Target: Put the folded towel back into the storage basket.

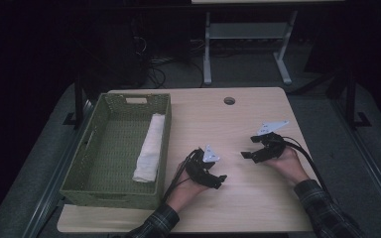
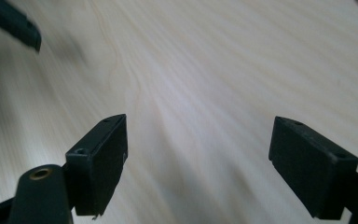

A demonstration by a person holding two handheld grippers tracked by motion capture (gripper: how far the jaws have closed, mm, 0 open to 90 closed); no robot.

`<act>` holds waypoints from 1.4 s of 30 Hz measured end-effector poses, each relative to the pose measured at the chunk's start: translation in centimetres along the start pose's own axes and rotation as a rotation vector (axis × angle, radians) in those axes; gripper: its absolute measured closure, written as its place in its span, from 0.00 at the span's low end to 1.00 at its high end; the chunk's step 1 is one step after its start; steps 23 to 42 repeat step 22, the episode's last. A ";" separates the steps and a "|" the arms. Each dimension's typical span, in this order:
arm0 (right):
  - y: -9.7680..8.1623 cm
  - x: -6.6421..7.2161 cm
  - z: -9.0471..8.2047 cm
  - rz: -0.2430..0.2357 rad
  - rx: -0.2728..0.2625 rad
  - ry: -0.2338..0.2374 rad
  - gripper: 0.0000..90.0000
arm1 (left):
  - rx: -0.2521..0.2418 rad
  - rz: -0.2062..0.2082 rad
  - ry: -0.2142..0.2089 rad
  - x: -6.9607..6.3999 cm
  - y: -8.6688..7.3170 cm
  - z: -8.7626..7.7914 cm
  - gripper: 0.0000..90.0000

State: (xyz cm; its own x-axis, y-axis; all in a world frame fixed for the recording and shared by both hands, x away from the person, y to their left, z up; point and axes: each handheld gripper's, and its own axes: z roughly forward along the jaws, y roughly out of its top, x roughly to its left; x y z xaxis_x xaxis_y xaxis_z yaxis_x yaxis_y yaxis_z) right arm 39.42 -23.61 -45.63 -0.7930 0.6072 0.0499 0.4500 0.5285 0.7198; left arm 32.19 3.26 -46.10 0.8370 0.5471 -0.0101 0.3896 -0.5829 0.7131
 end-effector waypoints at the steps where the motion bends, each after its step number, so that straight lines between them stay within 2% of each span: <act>1: -0.4 0.0 0.0 0.009 0.002 -0.003 0.20 | 0.007 0.000 0.007 0.0 -0.2 0.2 0.22; 4: -1.9 -0.2 0.2 0.049 0.009 -0.006 0.20 | 0.041 0.019 0.031 0.2 -0.7 0.9 0.20; 6: -2.5 -0.3 0.3 0.062 0.016 -0.016 0.17 | 0.024 -0.007 0.019 0.5 -0.9 1.0 0.19; 9: -3.2 -0.6 0.1 0.084 -0.002 -0.036 0.16 | -0.005 -0.003 0.015 0.7 -1.2 1.2 0.17; 11: -3.6 -0.7 0.0 0.081 -0.020 -0.047 0.15 | -0.010 -0.003 0.015 0.8 -1.3 1.2 0.16; 15: -3.6 -0.4 0.1 0.063 -0.009 -0.090 0.15 | -0.010 -0.003 0.015 0.8 -1.3 1.2 0.16; 22: -3.6 -0.5 0.1 0.076 0.003 -0.101 0.09 | -0.013 -0.019 0.028 0.7 -1.4 1.2 0.14; 42: -3.6 -0.5 0.1 0.076 0.003 -0.101 0.09 | -0.013 -0.019 0.028 0.7 -1.4 1.2 0.14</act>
